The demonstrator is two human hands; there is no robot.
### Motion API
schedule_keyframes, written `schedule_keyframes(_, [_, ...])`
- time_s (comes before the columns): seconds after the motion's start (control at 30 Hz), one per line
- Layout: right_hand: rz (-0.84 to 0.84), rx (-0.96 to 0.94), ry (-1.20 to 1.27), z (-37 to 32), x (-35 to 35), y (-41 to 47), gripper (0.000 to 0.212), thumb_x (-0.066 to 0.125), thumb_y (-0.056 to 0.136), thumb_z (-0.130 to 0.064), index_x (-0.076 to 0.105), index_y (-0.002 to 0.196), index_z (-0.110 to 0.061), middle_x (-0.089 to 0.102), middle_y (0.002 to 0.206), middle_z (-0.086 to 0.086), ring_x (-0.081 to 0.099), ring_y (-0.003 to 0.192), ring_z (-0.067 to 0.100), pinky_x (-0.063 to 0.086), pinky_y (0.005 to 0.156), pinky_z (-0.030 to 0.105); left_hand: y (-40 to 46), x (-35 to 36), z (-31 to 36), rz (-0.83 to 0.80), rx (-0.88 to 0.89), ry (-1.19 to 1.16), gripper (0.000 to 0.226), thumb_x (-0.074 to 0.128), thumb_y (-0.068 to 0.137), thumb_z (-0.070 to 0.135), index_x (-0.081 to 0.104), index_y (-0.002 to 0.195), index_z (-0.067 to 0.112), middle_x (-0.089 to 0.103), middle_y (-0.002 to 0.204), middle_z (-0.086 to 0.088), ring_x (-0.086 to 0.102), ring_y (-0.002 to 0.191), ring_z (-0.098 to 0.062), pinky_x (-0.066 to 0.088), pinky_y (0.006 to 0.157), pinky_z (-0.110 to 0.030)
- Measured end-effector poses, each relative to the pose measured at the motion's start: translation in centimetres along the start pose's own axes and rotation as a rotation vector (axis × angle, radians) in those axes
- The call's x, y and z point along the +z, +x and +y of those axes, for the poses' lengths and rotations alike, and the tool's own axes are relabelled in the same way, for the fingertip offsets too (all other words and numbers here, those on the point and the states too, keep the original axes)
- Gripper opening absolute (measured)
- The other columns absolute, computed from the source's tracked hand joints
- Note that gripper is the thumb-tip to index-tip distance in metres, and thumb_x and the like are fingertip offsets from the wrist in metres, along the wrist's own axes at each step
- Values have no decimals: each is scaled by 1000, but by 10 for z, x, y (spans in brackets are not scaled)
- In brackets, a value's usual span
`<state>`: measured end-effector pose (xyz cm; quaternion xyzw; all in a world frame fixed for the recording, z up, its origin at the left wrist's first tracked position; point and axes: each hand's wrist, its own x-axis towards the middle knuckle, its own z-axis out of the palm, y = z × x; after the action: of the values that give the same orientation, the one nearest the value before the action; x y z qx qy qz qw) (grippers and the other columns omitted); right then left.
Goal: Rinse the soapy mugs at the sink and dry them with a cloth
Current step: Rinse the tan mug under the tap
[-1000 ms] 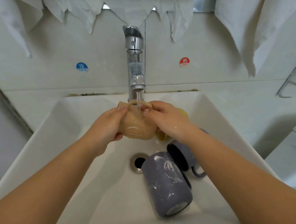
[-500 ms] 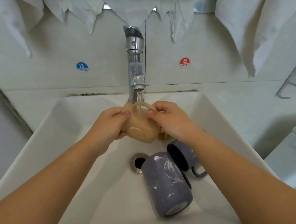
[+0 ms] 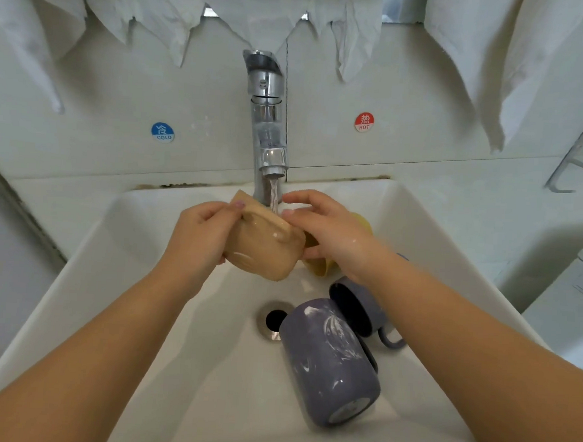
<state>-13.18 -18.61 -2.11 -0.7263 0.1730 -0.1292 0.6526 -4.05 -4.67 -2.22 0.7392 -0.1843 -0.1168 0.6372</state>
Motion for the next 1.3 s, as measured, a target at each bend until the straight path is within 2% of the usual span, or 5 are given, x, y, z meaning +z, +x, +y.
schedule_keyframes(0.4, [-225, 117, -212, 5, 3, 18, 53, 79, 74, -41, 57, 120, -25, 69, 105, -5, 68, 95, 13, 58, 76, 30, 10, 3, -11, -134, 173, -61, 30, 56, 96, 21, 60, 68, 14, 52, 54, 16, 46, 51, 1, 38, 48, -12])
schedule_keyframes(0.5, [-237, 194, -50, 8, 1, 20, 58, 77, 76, -42, 56, 126, -21, 69, 114, 1, 66, 107, 21, 53, 93, 46, 13, 3, -15, -93, 101, -142, 13, 64, 91, 27, 64, 97, 16, 66, 86, 16, 60, 78, 4, 50, 72, -22])
schedule_keyframes(0.6, [-283, 252, 81, 10, 0, 19, 47, 62, 89, -34, 52, 131, -18, 65, 120, 2, 60, 112, 20, 48, 99, 43, 13, 1, -20, -201, -151, -229, 61, 69, 78, 48, 52, 129, 20, 60, 125, 2, 61, 110, -15, 53, 86, -39])
schedule_keyframes(0.8, [-440, 339, 261, 13, 2, 20, 39, 55, 84, -14, 56, 123, -14, 62, 112, 6, 57, 103, 21, 44, 94, 36, 8, 6, -20, -320, -277, -358, 27, 51, 91, 48, 64, 109, 32, 71, 113, 1, 65, 108, -20, 52, 93, -46])
schedule_keyframes(1.3, [-402, 320, 250, 17, 7, 18, 36, 50, 91, 0, 55, 122, -15, 59, 114, 5, 55, 110, 21, 48, 95, 37, 19, 7, -23, -283, -223, -286, 40, 41, 97, 49, 67, 110, 21, 75, 99, -2, 71, 92, -14, 55, 77, -34])
